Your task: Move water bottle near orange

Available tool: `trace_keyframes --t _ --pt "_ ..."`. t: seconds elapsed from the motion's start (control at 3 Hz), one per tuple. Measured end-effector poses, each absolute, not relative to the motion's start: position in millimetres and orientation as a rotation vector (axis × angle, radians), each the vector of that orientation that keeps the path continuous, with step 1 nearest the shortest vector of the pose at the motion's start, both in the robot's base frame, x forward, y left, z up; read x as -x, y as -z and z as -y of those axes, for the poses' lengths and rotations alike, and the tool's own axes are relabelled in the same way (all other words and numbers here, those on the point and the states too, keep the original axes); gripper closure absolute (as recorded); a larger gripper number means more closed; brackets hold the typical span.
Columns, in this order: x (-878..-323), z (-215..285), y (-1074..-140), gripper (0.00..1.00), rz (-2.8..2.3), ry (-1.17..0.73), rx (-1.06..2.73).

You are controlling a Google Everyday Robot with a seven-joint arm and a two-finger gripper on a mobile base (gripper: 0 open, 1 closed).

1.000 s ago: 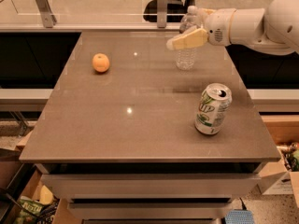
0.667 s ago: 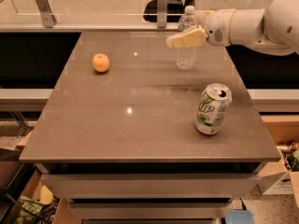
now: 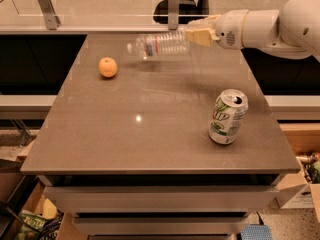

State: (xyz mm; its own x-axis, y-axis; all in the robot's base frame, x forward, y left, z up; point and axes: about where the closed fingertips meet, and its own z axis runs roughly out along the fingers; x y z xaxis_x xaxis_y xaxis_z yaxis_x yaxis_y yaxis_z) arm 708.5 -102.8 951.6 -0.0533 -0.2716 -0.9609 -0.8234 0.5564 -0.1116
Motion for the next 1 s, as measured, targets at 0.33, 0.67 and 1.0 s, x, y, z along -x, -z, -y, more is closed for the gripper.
trace_keyframes --t 0.33,0.67,1.0 --pt "-708.6 99.8 -951.0 0.87 -1.608 -0.586 0.949" --pt "-708.8 97.0 -950.4 1.00 -1.607 -0.590 0.952" --pt "-708.8 96.8 -950.3 1.00 -1.607 -0.590 0.953"
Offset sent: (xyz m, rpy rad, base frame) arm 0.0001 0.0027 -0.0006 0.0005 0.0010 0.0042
